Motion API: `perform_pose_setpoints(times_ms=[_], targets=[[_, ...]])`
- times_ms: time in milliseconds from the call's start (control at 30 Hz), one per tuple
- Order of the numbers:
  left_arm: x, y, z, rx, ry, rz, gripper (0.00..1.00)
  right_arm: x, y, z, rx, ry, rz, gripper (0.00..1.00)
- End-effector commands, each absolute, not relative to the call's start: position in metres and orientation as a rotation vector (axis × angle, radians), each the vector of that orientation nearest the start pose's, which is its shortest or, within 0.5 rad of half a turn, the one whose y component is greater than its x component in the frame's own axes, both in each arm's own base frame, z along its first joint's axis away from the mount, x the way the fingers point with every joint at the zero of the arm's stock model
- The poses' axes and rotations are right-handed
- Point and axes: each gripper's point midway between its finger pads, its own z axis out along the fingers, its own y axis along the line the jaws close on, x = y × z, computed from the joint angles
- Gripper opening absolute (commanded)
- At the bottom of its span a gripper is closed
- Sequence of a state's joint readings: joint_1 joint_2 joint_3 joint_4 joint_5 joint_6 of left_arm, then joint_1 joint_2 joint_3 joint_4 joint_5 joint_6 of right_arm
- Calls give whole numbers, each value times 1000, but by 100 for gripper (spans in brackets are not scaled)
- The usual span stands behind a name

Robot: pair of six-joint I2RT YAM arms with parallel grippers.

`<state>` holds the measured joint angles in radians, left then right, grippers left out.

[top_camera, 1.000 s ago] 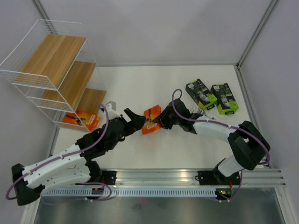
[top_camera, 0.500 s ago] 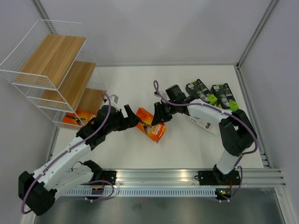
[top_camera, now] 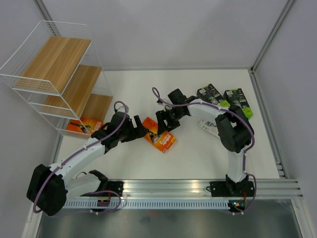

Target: Place and organize the shaving razors onto the shelf

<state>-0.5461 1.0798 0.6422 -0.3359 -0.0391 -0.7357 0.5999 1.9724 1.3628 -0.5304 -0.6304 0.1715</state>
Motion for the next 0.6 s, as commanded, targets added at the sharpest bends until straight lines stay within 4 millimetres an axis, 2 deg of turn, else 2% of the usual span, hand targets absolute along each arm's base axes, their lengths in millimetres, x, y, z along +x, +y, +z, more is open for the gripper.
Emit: perform_pose_setpoints(times_ms=[0, 133, 167, 233, 267, 300, 367, 400, 433, 467, 500, 533, 567], targets=[[258, -187, 111, -239, 2348, -654, 90, 299, 306, 51, -745, 2719, 860, 79], [262, -193, 116, -210, 2339, -672, 85, 315, 288, 66, -591, 2728, 762, 85], [264, -192, 119, -211, 2329, -668, 85, 320, 277, 67, -544, 2741, 694, 85], [268, -187, 121, -221, 2312, -630, 85, 327, 260, 81, -415, 2736, 617, 85], [268, -186, 119, -222, 2323, -617, 85, 324, 249, 79, -355, 2761, 564, 85], [270, -187, 124, -225, 2321, -614, 84, 327, 236, 87, -236, 2750, 494, 86], [270, -189, 119, -236, 2358, -594, 82, 313, 220, 79, -94, 2779, 449, 84], [270, -191, 117, -265, 2371, -600, 81, 309, 220, 92, -34, 2734, 493, 84], [268, -195, 115, -271, 2379, -607, 81, 284, 213, 72, 141, 2789, 521, 82], [268, -196, 110, -313, 2389, -592, 80, 287, 224, 95, 195, 2667, 668, 80], [267, -197, 107, -328, 2394, -584, 80, 280, 226, 94, 301, 2640, 731, 76], [265, -198, 103, -360, 2400, -575, 80, 268, 228, 81, 449, 2610, 827, 67], [264, -198, 100, -373, 2404, -570, 80, 263, 230, 82, 523, 2577, 877, 66]])
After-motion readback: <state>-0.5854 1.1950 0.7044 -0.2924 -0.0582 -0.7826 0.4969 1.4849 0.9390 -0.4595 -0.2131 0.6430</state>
